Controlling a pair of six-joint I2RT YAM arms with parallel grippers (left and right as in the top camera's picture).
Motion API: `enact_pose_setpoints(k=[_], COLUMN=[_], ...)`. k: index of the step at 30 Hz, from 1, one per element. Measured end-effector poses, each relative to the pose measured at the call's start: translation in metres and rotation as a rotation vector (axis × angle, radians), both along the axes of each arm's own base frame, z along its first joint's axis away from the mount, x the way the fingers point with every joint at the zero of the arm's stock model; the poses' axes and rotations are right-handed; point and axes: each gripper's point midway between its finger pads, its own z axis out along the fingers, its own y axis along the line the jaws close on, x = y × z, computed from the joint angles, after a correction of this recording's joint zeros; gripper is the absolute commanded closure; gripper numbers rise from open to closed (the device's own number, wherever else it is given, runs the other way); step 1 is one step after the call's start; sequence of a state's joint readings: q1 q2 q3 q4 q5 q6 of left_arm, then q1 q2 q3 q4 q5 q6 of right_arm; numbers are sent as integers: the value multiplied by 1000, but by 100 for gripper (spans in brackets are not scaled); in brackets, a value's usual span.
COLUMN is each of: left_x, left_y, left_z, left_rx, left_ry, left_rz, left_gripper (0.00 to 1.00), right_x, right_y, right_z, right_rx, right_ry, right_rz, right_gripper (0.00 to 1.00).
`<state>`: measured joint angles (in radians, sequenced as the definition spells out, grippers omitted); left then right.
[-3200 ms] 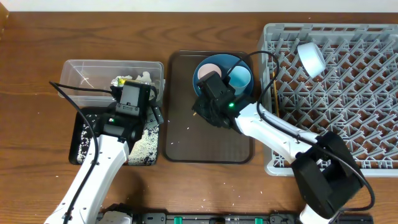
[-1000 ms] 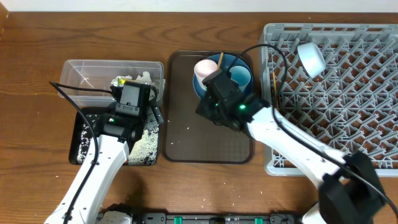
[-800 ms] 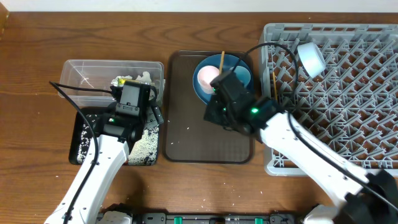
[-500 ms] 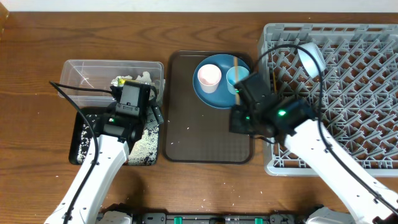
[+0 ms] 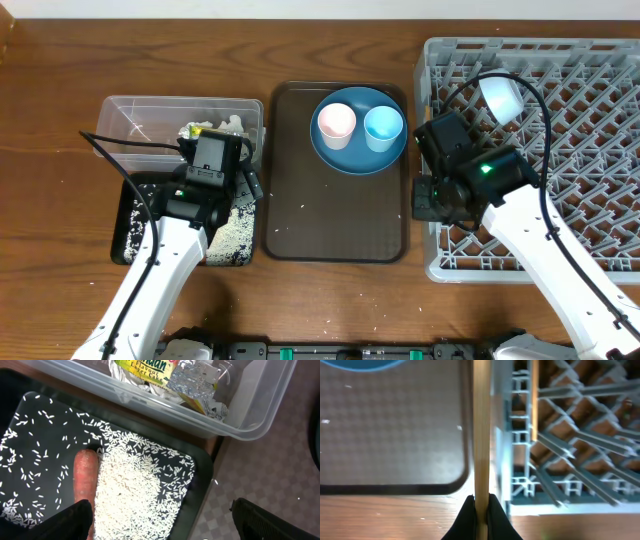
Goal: Sort waste into correct bins and load items into the dishwasher rack
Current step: 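Carry the chopstick into the rack and stand it upright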
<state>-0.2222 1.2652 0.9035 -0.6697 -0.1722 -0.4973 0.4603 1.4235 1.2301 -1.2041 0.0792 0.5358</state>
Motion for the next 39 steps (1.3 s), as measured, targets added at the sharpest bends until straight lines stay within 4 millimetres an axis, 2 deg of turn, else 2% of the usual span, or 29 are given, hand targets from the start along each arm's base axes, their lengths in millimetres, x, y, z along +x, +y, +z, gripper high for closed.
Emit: enact_pose_setpoints(k=[4, 22, 35, 37, 39], left_x=[0, 0, 0, 0, 0], left_y=[0, 0, 0, 0, 0], left_z=[0, 0, 0, 0, 0], left_rx=[0, 0, 0, 0, 0], left_ry=[0, 0, 0, 0, 0], left_rz=[0, 0, 0, 0, 0], left_gripper=[9, 9, 9, 9, 9], right_x=[-3, 4, 8, 8, 9], right_y=[-11, -30, -39, -39, -39], right_z=[0, 2, -23, -24, -24], right_rx=[-57, -171, -224, -228, -231], right_ry=[5, -37, -59, -62, -63], right_rz=[-3, 17, 17, 22, 26], right_gripper=[99, 99, 98, 97, 89])
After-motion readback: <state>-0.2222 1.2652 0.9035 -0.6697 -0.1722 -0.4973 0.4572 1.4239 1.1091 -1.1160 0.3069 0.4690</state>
